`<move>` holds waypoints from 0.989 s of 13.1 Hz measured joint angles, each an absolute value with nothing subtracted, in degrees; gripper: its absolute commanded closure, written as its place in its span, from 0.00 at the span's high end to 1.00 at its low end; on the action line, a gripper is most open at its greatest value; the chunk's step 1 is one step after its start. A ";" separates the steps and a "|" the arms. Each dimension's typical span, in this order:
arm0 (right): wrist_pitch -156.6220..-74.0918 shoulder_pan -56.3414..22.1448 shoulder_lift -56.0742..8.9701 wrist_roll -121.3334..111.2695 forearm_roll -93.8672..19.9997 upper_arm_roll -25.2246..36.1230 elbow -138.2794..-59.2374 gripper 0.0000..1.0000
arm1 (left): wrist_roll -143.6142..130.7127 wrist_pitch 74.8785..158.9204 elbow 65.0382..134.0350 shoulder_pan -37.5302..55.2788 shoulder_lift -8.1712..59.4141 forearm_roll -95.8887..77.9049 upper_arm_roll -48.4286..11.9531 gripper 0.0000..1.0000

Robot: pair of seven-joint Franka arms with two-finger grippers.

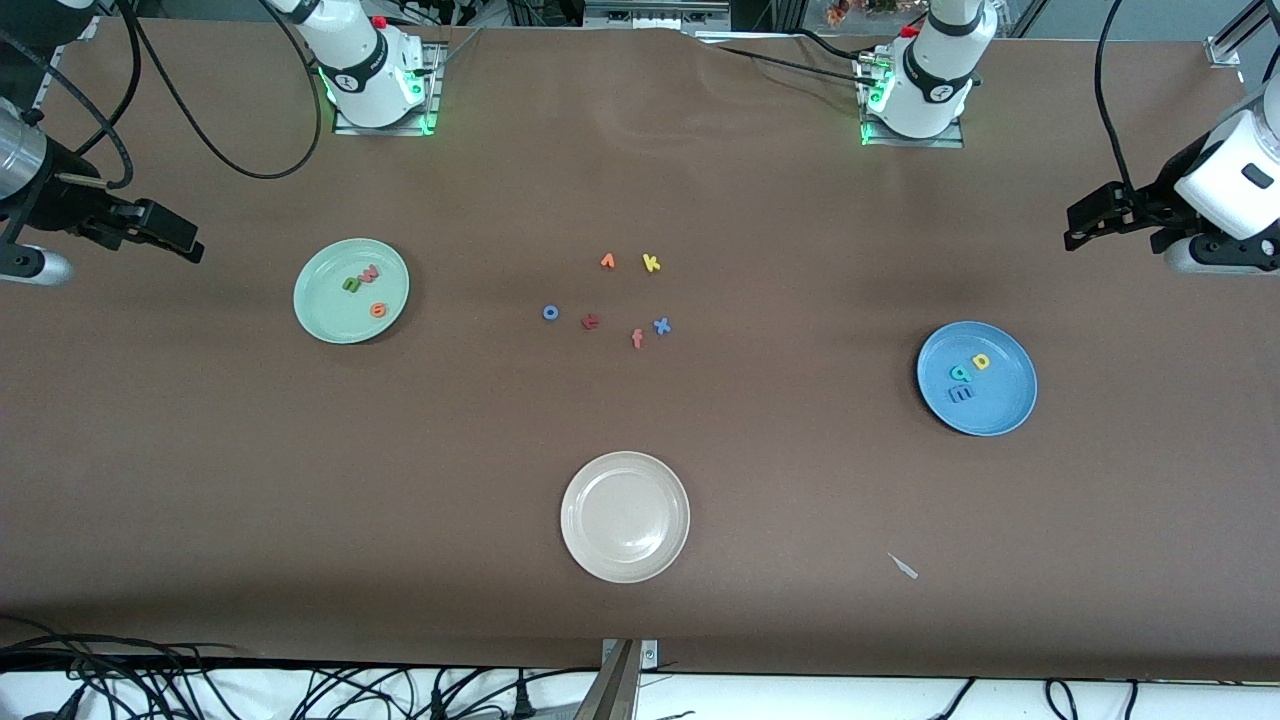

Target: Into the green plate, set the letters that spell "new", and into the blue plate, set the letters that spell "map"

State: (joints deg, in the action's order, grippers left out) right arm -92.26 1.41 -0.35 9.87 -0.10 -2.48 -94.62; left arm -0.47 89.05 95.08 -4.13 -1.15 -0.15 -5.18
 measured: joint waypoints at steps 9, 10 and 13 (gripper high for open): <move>-92.26 1.41 -0.35 9.87 -0.10 -2.48 -94.62 1.00 | -0.49 89.05 95.08 -4.11 -1.15 -0.15 -6.32 1.00; -92.26 1.41 -0.35 9.87 -0.10 -2.48 -94.62 1.00 | -0.49 89.05 95.08 -4.11 -1.15 -0.15 -6.32 1.00; -92.26 1.41 -0.35 9.87 -0.10 -2.48 -94.62 1.00 | -0.49 89.05 95.08 -4.11 -1.15 -0.15 -6.33 1.00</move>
